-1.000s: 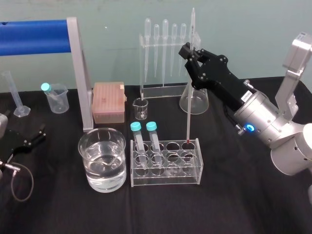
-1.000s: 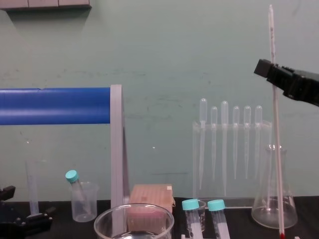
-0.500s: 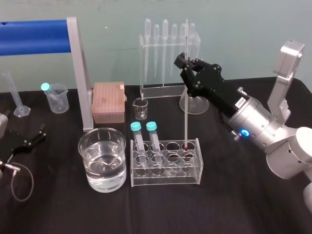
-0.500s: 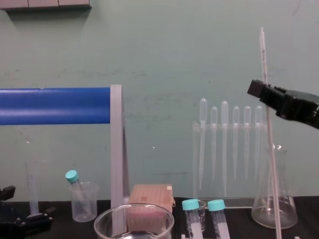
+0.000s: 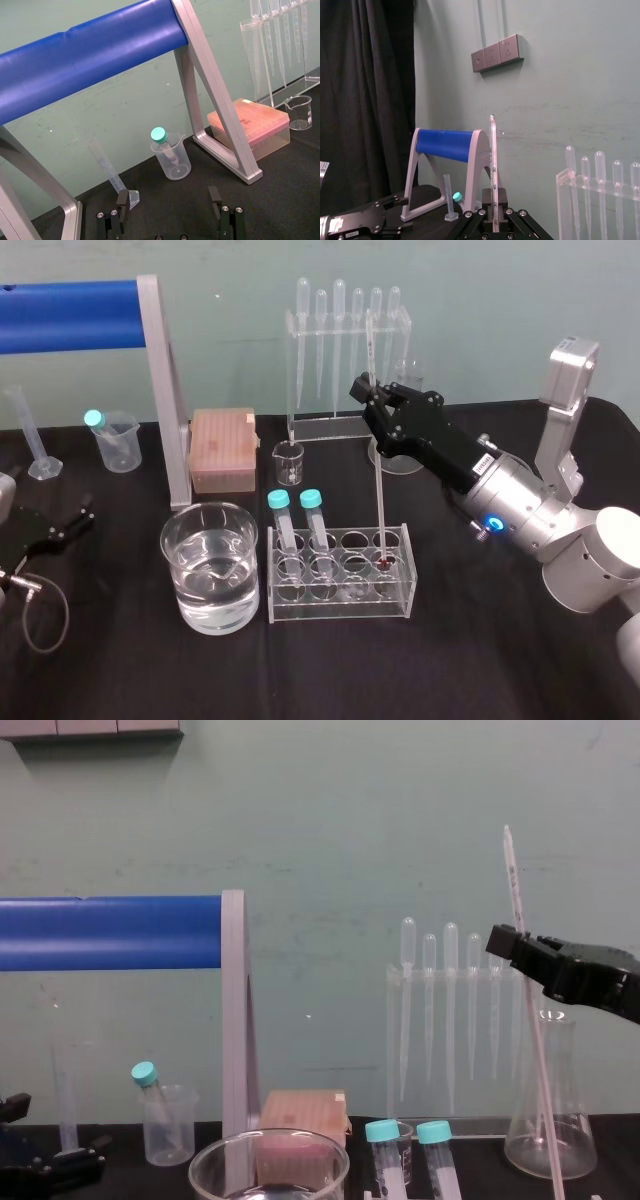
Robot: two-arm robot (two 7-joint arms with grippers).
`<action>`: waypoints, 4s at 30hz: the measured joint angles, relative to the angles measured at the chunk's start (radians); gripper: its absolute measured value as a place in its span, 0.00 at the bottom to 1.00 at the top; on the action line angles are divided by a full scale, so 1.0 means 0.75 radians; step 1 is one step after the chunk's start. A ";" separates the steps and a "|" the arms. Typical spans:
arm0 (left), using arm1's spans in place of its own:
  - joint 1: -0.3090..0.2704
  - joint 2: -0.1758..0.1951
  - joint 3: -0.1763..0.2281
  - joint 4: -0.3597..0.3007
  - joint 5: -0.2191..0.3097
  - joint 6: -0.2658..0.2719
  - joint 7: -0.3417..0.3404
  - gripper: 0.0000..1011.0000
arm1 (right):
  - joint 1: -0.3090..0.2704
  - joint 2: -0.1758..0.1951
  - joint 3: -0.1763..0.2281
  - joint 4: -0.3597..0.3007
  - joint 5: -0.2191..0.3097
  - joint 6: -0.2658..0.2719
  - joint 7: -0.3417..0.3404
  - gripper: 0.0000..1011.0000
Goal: Hold the thermometer with one hand and immerse one end into the beaker, then reinsert it into the test tube rack.
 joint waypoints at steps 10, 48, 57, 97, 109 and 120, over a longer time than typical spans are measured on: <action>0.000 0.000 0.000 0.000 0.000 0.000 0.000 1.00 | 0.015 -0.008 -0.018 0.048 0.002 0.002 0.022 0.06; 0.000 0.000 0.000 0.000 0.000 0.000 0.000 1.00 | 0.012 0.000 -0.027 0.056 0.001 0.025 0.019 0.23; 0.000 0.000 0.000 0.000 0.000 0.000 0.000 1.00 | 0.012 -0.001 -0.027 0.056 0.001 0.024 0.019 0.50; 0.000 0.000 0.000 0.000 0.000 0.000 0.000 1.00 | -0.174 0.038 0.121 -0.197 -0.311 0.003 -0.428 0.99; 0.000 0.000 0.000 0.000 0.000 0.000 0.000 1.00 | -0.333 0.011 0.197 -0.199 -0.464 0.103 -0.632 0.99; 0.000 0.000 0.000 0.000 0.000 0.000 0.000 1.00 | -0.342 -0.039 0.218 -0.120 -0.490 0.117 -0.622 0.99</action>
